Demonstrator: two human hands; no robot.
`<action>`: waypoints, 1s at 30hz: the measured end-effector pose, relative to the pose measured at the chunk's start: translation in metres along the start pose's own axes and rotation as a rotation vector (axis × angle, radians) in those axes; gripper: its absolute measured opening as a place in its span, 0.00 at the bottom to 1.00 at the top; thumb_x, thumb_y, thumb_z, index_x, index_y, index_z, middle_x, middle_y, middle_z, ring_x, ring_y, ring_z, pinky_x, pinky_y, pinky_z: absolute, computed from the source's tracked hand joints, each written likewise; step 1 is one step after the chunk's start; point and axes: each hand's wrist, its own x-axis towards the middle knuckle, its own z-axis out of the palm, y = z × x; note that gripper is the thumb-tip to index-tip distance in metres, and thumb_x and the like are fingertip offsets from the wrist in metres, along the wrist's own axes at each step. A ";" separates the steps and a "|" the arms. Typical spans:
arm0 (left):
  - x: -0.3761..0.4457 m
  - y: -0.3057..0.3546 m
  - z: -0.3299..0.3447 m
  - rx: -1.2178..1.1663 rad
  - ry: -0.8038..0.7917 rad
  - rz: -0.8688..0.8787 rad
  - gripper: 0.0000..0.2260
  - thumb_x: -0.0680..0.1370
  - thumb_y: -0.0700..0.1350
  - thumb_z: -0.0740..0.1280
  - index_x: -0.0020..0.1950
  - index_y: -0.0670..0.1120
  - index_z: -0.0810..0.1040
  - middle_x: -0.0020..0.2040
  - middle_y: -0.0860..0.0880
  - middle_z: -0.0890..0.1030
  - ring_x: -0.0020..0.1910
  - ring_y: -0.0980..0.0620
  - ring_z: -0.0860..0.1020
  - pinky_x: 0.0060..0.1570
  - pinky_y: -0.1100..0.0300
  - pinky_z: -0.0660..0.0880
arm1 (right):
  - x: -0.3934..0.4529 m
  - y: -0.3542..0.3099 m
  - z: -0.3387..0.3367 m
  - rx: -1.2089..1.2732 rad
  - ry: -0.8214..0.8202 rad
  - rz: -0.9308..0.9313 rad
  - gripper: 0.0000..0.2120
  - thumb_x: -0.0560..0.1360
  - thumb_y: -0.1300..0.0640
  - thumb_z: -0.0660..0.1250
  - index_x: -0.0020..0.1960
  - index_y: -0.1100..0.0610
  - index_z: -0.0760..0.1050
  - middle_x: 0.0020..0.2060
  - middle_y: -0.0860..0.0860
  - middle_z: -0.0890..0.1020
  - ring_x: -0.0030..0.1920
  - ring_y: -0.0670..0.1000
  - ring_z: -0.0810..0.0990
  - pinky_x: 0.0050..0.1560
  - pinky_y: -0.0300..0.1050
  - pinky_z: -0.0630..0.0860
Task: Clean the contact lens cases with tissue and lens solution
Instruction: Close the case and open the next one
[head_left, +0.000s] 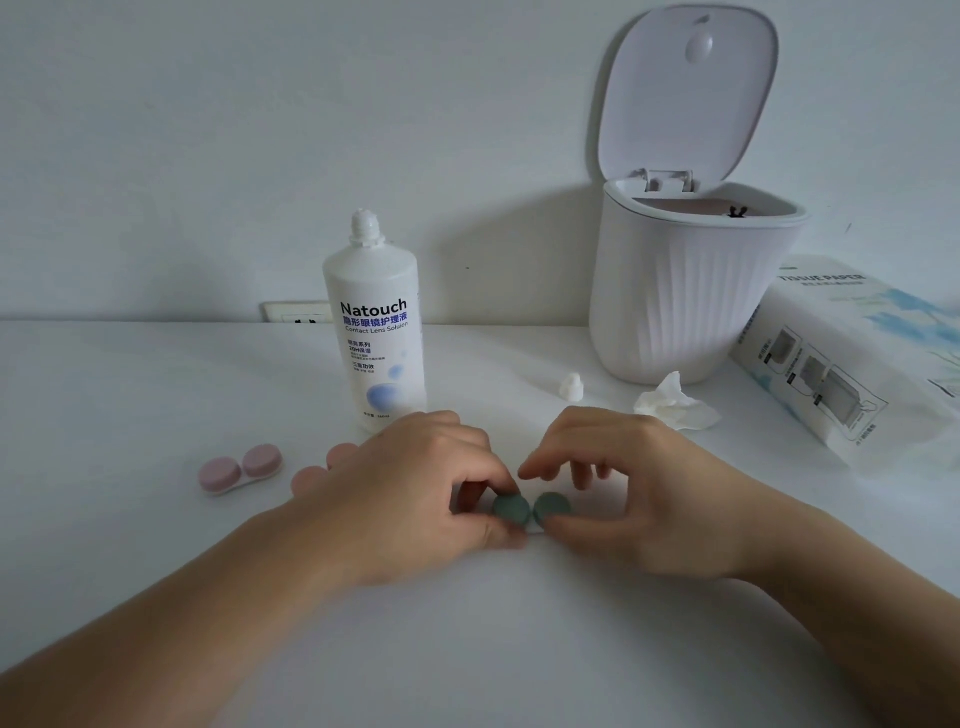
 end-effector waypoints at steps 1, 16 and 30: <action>0.000 0.000 0.000 -0.004 -0.002 0.005 0.20 0.70 0.70 0.65 0.48 0.57 0.82 0.42 0.57 0.77 0.49 0.58 0.73 0.41 0.67 0.70 | 0.001 0.000 0.001 -0.012 0.028 0.007 0.10 0.71 0.52 0.77 0.52 0.48 0.83 0.41 0.42 0.79 0.42 0.48 0.77 0.42 0.39 0.75; -0.001 0.004 -0.003 0.001 -0.001 -0.012 0.17 0.71 0.68 0.68 0.46 0.55 0.82 0.40 0.57 0.77 0.49 0.58 0.72 0.44 0.71 0.68 | 0.001 -0.002 0.000 -0.049 0.026 0.019 0.05 0.71 0.55 0.76 0.46 0.49 0.83 0.37 0.44 0.80 0.40 0.48 0.79 0.41 0.40 0.75; -0.002 0.006 -0.004 -0.009 0.008 -0.015 0.15 0.71 0.66 0.71 0.46 0.55 0.83 0.38 0.56 0.77 0.49 0.56 0.72 0.47 0.74 0.66 | 0.001 -0.003 -0.002 -0.035 -0.021 -0.018 0.15 0.70 0.55 0.76 0.57 0.49 0.82 0.46 0.42 0.80 0.46 0.46 0.79 0.49 0.41 0.76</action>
